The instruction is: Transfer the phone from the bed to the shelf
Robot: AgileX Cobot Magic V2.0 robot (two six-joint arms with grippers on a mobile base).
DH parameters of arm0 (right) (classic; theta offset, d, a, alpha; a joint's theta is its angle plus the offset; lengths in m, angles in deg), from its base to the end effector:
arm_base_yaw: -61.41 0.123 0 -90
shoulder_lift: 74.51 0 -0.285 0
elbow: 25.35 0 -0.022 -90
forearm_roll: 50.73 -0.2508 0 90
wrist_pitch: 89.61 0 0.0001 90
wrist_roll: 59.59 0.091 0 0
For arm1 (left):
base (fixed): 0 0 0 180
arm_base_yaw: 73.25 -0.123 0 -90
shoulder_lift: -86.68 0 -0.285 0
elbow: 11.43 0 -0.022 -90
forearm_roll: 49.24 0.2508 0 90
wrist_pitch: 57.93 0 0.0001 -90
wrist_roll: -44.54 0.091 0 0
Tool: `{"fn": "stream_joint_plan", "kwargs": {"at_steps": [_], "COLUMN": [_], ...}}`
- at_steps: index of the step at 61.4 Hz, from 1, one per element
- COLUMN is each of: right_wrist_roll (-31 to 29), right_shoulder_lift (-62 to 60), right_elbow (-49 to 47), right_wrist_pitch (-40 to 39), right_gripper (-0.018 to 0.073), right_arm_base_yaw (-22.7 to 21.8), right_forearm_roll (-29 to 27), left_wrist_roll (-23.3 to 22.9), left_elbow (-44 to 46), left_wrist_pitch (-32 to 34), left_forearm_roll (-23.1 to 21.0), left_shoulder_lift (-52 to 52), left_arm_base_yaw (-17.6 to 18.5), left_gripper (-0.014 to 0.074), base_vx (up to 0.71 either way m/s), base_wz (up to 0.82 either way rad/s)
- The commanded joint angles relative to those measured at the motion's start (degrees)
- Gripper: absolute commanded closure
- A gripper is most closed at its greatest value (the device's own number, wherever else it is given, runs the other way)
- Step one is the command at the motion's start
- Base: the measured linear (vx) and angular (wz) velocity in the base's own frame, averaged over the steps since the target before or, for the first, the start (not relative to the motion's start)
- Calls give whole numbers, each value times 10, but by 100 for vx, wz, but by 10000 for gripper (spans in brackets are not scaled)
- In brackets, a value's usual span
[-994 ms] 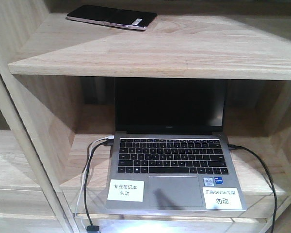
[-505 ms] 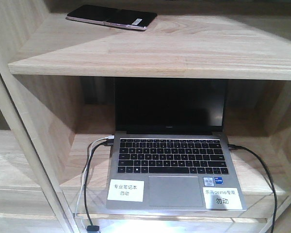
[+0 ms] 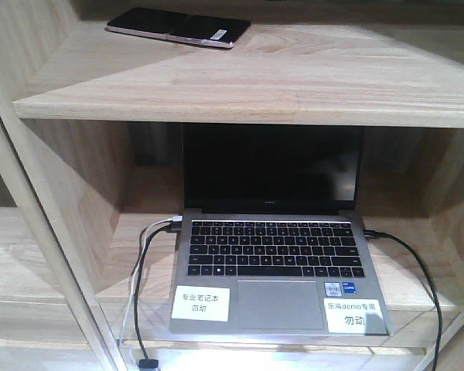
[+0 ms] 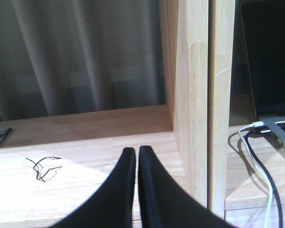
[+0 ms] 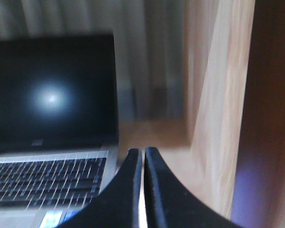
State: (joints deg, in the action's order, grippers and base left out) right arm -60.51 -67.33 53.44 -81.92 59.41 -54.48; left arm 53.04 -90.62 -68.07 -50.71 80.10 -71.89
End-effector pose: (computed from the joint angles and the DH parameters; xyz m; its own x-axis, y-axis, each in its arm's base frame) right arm 0.0567 -0.0012 0.1923 -0.0622 0.0510 -0.9968 0.0292 0.9984 0.0492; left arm 0.0559 -0.0017 0.1866 -0.0986 0.1252 -0.9872 0.0406 0.9917 0.1217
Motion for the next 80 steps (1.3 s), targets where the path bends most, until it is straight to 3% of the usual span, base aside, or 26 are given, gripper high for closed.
{"fn": "stream_joint_plan", "kwargs": {"at_steps": [1,80], "right_wrist_roll": [-11,-11], "right_shoulder_lift": [-7,-7], "right_elbow": [3,3], "right_wrist_pitch": [-51,-51], "right_gripper": [566,566], "right_arm_base_yaw": [-3,-3], "right_forearm_roll": [10,10], "left_wrist_roll": [-3,-3], "left_elbow": [13,13], "left_wrist_pitch": [41,41], "left_forearm_roll": [-5,-5], "left_shoulder_lift": [3,3], "left_arm_base_yaw": [-1,-1], "left_gripper": [595,595], "base_vx": [0,0], "base_wz": [0,0]}}
